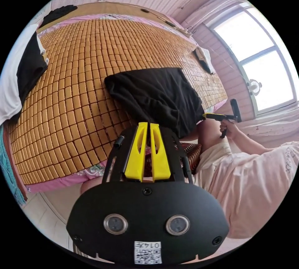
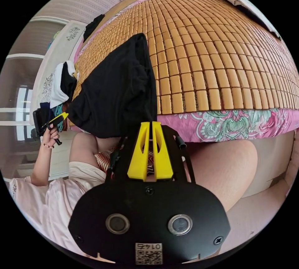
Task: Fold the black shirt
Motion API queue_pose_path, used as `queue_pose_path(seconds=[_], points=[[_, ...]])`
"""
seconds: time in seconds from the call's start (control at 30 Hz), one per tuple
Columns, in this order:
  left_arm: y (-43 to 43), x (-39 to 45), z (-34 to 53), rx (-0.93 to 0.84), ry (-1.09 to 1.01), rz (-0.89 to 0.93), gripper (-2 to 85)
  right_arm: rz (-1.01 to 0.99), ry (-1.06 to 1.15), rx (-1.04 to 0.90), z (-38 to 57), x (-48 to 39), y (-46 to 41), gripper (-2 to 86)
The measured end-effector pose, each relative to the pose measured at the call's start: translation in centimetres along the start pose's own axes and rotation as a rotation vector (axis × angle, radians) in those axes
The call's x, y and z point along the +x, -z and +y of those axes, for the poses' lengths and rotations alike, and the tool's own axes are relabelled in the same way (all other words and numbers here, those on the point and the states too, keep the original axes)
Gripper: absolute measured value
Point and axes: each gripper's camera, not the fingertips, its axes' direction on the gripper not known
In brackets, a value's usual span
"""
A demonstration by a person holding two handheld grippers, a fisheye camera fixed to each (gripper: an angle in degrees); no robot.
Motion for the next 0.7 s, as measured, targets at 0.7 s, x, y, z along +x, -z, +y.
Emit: queue_pose_path(seconds=[0.7], points=[[-2.9,-0.5,0.2,-0.06,-0.02,-0.303,9.8,0.062,0.004,-0.007,-0.2,-1.4,1.0,0.7]])
